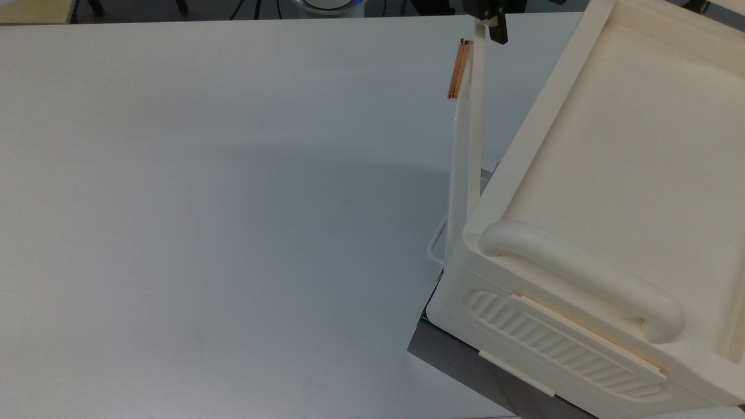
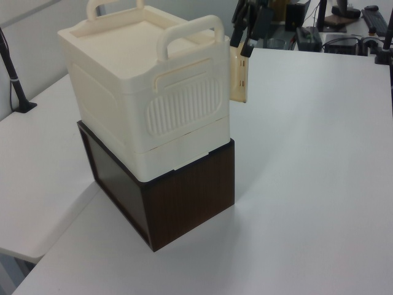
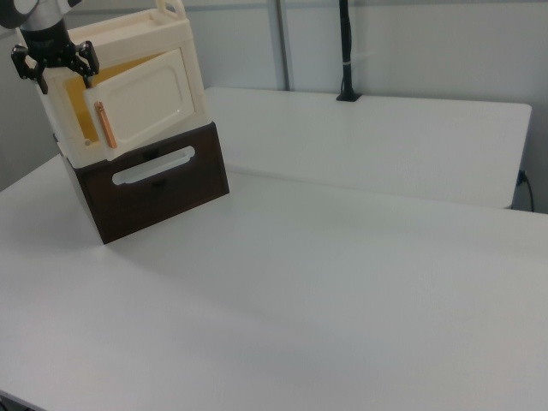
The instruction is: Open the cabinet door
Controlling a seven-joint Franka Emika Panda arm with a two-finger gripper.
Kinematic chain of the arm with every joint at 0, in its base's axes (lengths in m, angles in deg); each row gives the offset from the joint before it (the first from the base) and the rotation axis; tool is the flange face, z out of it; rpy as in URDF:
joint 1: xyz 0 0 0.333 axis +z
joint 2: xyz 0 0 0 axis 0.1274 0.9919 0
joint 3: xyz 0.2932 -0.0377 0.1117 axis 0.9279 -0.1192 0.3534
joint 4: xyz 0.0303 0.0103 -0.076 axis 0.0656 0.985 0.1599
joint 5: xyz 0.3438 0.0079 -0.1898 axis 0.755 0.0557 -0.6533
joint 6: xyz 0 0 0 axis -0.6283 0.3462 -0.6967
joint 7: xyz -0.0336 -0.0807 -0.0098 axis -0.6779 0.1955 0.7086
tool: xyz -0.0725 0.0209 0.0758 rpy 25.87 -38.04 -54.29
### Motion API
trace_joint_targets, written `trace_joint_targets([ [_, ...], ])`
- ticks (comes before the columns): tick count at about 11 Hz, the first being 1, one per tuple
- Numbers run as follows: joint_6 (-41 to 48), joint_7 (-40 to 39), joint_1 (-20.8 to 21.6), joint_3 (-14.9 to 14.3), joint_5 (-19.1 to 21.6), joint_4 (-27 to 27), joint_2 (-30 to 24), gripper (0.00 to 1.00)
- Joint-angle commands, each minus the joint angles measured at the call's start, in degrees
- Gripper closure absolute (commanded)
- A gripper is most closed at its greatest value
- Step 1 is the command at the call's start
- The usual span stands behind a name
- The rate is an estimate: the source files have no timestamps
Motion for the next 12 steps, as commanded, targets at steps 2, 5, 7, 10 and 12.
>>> trace_joint_targets([
  [2,-0.5,0.6,-1.8,-1.7,-1.0,2.7,-0.9,0.10],
  [5,-0.4,0.3,-6.1,-8.0,-1.2,2.8,-0.8,0.05],
  [7,1.1,0.5,-6.4,-10.4,-1.3,2.9,-0.9,0.03],
  [10,8.0,0.9,-6.6,-10.8,-6.1,3.6,-0.8,0.00],
  [12,8.7,3.8,-7.7,-10.8,-8.0,5.7,-1.1,0.00],
])
